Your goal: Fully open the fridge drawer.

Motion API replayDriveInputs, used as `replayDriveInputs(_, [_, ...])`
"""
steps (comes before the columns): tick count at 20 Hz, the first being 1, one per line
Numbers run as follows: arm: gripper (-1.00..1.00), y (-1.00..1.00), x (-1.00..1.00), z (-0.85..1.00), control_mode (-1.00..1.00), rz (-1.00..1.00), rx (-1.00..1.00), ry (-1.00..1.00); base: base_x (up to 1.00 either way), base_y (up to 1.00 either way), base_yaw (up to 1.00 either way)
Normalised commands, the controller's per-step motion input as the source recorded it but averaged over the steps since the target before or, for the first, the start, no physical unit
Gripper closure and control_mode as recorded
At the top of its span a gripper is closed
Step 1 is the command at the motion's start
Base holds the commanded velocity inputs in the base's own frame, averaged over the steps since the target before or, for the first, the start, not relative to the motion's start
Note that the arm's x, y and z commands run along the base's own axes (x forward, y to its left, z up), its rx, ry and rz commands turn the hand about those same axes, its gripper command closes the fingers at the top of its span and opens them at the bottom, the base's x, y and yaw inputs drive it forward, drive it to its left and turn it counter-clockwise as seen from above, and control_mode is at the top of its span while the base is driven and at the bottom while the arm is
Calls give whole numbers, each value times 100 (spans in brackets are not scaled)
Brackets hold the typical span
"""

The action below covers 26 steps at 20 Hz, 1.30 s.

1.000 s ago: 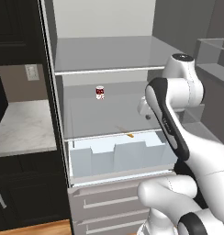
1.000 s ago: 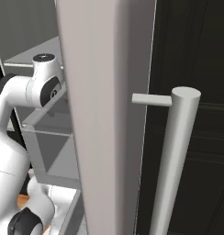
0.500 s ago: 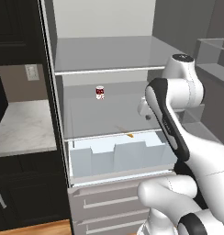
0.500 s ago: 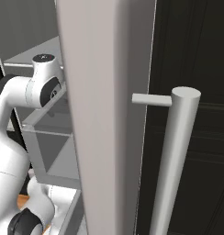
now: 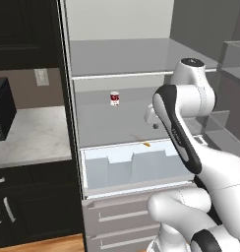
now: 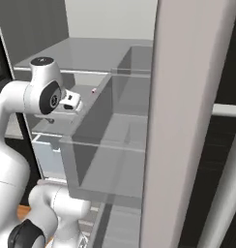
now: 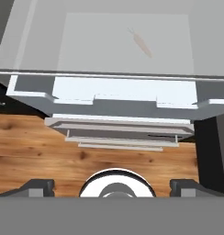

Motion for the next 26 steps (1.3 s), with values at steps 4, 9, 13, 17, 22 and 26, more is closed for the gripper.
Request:
replayDriveInputs(4, [-100, 0, 0, 0, 100, 0, 0, 0, -40, 18, 0])
replayDriveInputs(9, [-100, 0, 0, 0, 100, 0, 0, 0, -64, 0, 0])
replayDriveInputs(13, [-100, 0, 0, 0, 100, 0, 0, 0, -48, 1, 0])
replayDriveInputs(17, [-100, 3, 0, 0, -100, 0, 0, 0, -11, 4, 0])
replayDriveInputs(22, [-100, 18, 2, 0, -100, 0, 0, 0, 0, 0, 0])
replayDriveInputs(26, [-100, 26, 44, 0, -100, -5, 0, 0, 0, 0, 0])
